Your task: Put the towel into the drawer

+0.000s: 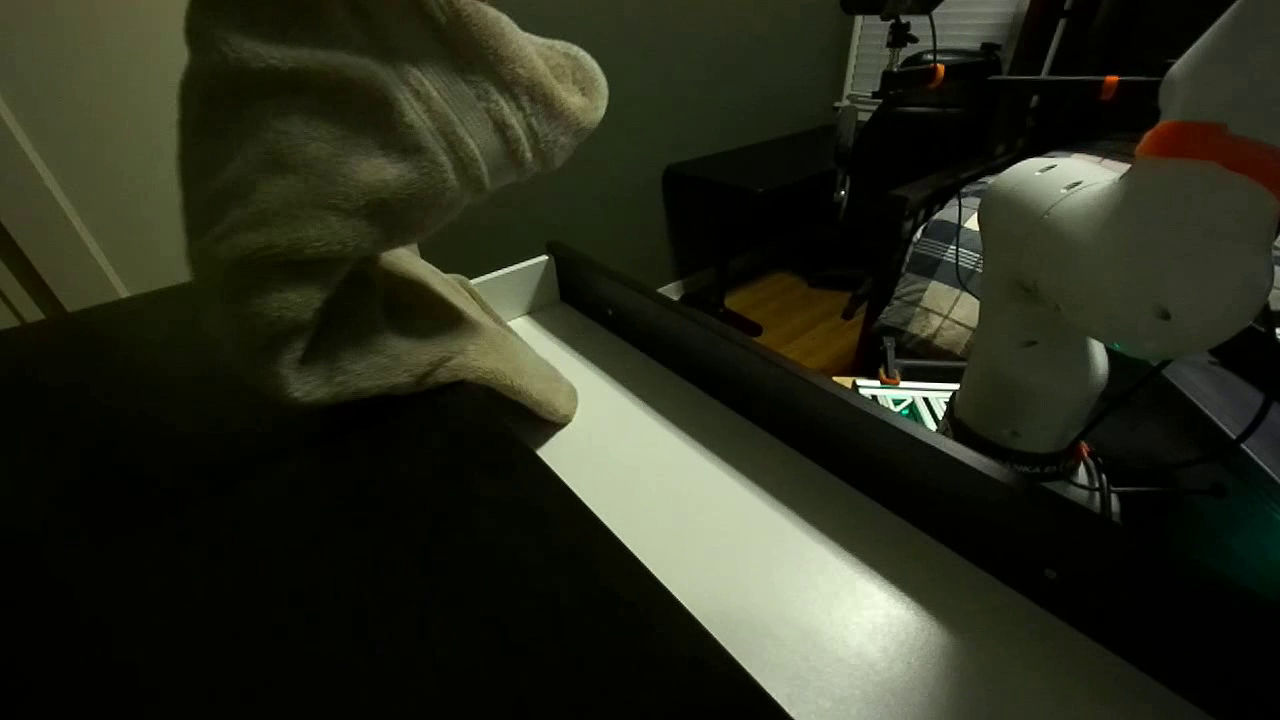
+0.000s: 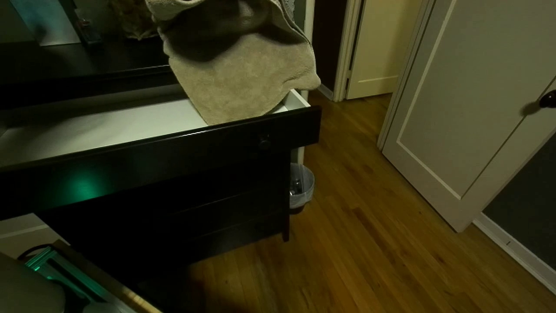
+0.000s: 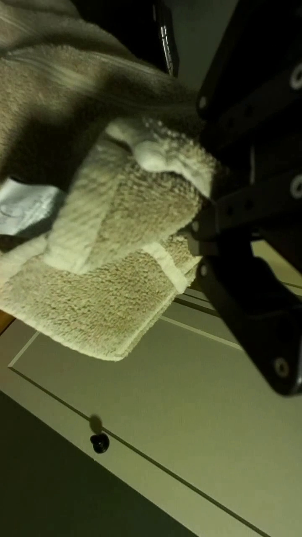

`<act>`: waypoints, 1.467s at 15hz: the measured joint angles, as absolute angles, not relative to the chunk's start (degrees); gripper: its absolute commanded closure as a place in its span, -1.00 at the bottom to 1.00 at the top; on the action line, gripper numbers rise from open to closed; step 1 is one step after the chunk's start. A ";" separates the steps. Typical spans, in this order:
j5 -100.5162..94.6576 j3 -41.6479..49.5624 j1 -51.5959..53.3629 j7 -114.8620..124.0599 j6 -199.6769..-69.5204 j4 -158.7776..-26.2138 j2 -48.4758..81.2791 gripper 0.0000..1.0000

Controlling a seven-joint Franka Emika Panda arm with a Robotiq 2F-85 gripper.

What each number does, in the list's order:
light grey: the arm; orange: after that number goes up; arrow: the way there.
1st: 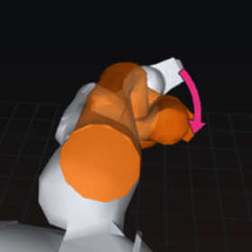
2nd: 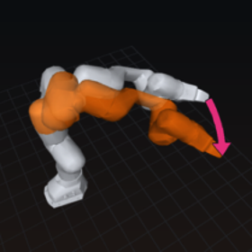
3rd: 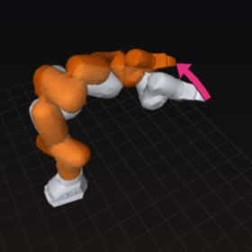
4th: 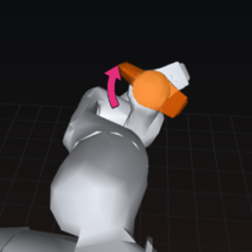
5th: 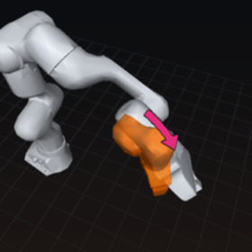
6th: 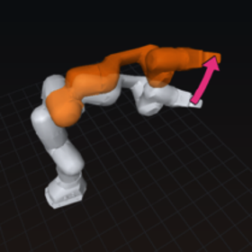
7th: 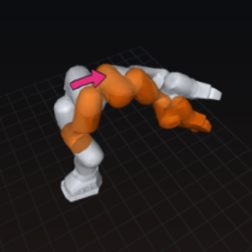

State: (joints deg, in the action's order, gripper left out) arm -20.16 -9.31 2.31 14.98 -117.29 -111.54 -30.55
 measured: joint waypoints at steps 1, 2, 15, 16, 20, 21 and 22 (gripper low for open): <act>-18.95 -9.00 2.37 13.70 -116.03 -111.83 -31.83 0.91; -17.54 -8.66 2.54 12.35 -114.78 -112.26 -32.88 0.91; 6.57 -3.31 10.48 -6.89 -108.19 -129.06 -33.72 0.91; 7.89 -2.96 10.96 -8.48 -106.95 -130.22 -33.73 0.91; 12.74 -0.84 12.66 -16.44 -101.23 -132.60 -34.51 0.13; 13.70 -0.22 13.00 -18.81 -99.78 -132.82 -34.75 0.09; 14.47 0.25 13.15 -20.68 -99.53 -132.99 -34.95 -0.02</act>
State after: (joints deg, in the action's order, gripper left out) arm 14.47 0.25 13.15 -20.68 -99.53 -132.99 -34.95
